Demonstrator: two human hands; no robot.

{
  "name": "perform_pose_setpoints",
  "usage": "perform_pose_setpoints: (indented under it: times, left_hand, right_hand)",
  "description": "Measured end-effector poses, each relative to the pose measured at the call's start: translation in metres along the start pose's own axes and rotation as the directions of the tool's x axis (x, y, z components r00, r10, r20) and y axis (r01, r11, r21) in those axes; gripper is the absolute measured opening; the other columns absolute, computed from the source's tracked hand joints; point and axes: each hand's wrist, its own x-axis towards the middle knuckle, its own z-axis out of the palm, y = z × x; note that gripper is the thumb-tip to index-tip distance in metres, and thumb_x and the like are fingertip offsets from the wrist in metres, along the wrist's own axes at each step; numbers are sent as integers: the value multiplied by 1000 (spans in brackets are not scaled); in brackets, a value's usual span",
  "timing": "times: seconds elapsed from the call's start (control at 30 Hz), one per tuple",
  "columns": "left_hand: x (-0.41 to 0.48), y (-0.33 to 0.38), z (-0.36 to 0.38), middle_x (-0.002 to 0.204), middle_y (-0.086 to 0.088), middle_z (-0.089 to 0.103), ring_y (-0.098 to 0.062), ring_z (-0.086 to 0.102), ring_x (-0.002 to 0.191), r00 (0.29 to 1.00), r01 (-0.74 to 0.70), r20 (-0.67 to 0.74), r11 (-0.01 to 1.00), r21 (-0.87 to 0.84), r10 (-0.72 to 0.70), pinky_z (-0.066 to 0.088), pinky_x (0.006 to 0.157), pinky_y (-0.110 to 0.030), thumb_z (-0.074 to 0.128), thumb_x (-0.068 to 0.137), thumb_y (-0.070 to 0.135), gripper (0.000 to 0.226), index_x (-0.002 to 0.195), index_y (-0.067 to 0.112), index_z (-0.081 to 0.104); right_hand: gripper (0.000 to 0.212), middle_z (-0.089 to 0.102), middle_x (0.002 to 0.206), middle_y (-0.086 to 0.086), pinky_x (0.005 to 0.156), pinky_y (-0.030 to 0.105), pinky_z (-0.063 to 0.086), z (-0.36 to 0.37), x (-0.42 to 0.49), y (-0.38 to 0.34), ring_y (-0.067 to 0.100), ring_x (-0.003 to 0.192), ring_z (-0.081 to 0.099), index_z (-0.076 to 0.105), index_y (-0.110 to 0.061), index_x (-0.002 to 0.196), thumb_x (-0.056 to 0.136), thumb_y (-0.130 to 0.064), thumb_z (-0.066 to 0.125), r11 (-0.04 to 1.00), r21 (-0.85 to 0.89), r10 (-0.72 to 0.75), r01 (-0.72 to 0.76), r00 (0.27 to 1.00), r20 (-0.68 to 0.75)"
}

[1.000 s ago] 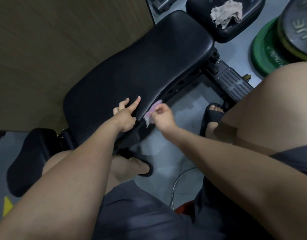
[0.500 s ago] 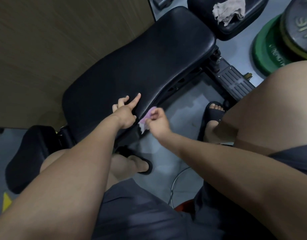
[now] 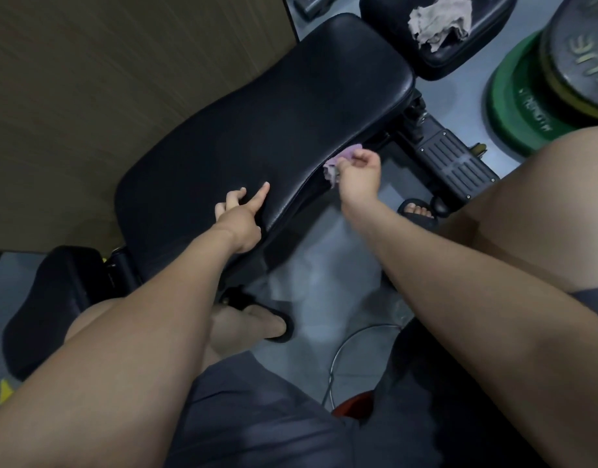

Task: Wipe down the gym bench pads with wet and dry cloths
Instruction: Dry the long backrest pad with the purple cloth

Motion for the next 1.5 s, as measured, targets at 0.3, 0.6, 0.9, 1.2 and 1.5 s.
perform_pose_setpoints:
  times: [0.3, 0.6, 0.9, 1.2, 1.5]
  left_hand:
    - [8, 17, -16, 161, 6, 3, -27, 20, 138, 998, -32, -44, 998, 57, 34, 31, 111, -31, 63, 95, 20, 81, 157, 47, 18]
    - [42, 90, -44, 167, 6, -6, -35, 2, 153, 984, -162, -65, 983, 83, 167, 16, 124, -46, 55, 102, 34, 67, 154, 55, 18]
    - [66, 113, -49, 165, 9, -27, -44, -12, 152, 997, -58, 61, 987, 147, 50, 14, 120, -63, 52, 104, 40, 78, 145, 70, -7]
    - [69, 116, -53, 165, 8, -27, -48, -14, 150, 993, -52, 109, 988, 145, 37, 15, 120, -60, 53, 104, 37, 80, 148, 66, -7]
    - [71, 121, -50, 164, 7, -28, -49, -13, 150, 995, -35, 102, 982, 184, 17, 19, 119, -57, 52, 104, 34, 83, 147, 65, -11]
  right_hand:
    - [37, 58, 72, 3, 45, 17, 46, 3, -10, 6, 1, 42, 58, 45, -17, 84, 91, 19, 48, 999, -43, -14, 21, 986, 164]
    - [33, 60, 82, 0, 73, 19, 47, -10, -16, 28, -7, 66, 56, 51, -18, 87, 88, 15, 55, 963, -177, -143, 204, 942, 304]
    - [29, 58, 95, -4, 86, 30, 51, -29, 56, -33, 11, 85, 59, 50, -32, 93, 87, -7, 63, 958, -166, -235, 234, 972, 11]
    - [27, 60, 69, 5, 59, 16, 51, -19, 42, -26, -1, 51, 58, 45, -15, 89, 83, 12, 43, 992, -89, -84, 90, 993, 78]
    - [29, 66, 73, 5, 57, 18, 48, -7, -15, 25, 6, 53, 59, 41, -20, 92, 95, 7, 48, 973, -189, 187, -129, 927, 326]
